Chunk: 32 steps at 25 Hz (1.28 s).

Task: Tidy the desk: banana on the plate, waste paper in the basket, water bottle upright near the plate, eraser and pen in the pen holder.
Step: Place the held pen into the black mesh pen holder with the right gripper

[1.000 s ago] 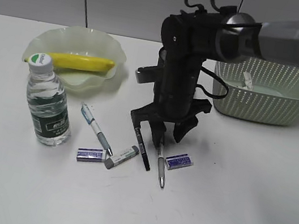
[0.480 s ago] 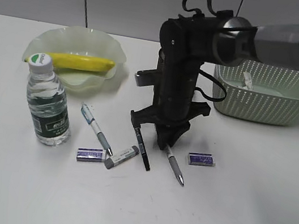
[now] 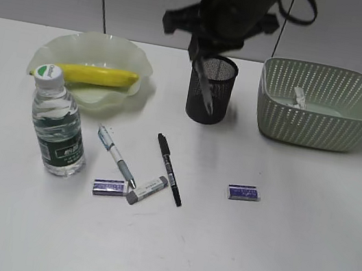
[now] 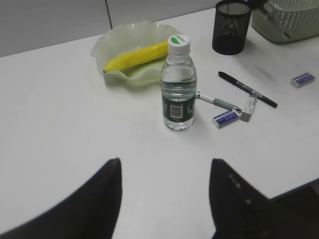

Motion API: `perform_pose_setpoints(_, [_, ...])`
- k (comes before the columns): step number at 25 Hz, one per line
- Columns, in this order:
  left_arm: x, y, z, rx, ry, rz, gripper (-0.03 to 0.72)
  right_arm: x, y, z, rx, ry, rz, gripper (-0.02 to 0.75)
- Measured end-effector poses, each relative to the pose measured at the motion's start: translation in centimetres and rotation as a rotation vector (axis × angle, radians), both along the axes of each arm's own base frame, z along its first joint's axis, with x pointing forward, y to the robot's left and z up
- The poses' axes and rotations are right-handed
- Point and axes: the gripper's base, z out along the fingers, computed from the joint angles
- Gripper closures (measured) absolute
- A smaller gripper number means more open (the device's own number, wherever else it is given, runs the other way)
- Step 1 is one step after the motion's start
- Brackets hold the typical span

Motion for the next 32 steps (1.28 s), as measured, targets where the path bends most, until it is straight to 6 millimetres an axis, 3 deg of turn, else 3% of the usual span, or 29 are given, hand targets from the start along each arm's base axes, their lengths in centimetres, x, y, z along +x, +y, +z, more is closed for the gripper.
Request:
perform_pose_setpoints(4, [0.0,0.0,0.0,0.000,0.000,0.000,0.270,1.4,-0.5,4.1,0.067,-0.305,-0.004,0.605])
perform_pose_setpoints(8, [0.0,0.0,0.0,0.000,0.000,0.000,0.271,3.2,-0.8,4.3,0.115,-0.456,-0.029,0.605])
perform_pose_setpoints(19, [0.0,0.0,0.0,0.000,0.000,0.000,0.271,7.6,-1.7,-1.8,0.117,-0.516,-0.032,0.605])
perform_pose_setpoints(25, [0.0,0.0,0.0,0.000,0.000,0.000,0.271,8.6,-2.6,-3.3,0.121,-0.498,-0.070,0.605])
perform_pose_setpoints(32, [0.0,0.0,0.0,0.000,0.000,0.000,0.271,9.0,-2.3,-6.5,0.097,-0.433,-0.078,0.605])
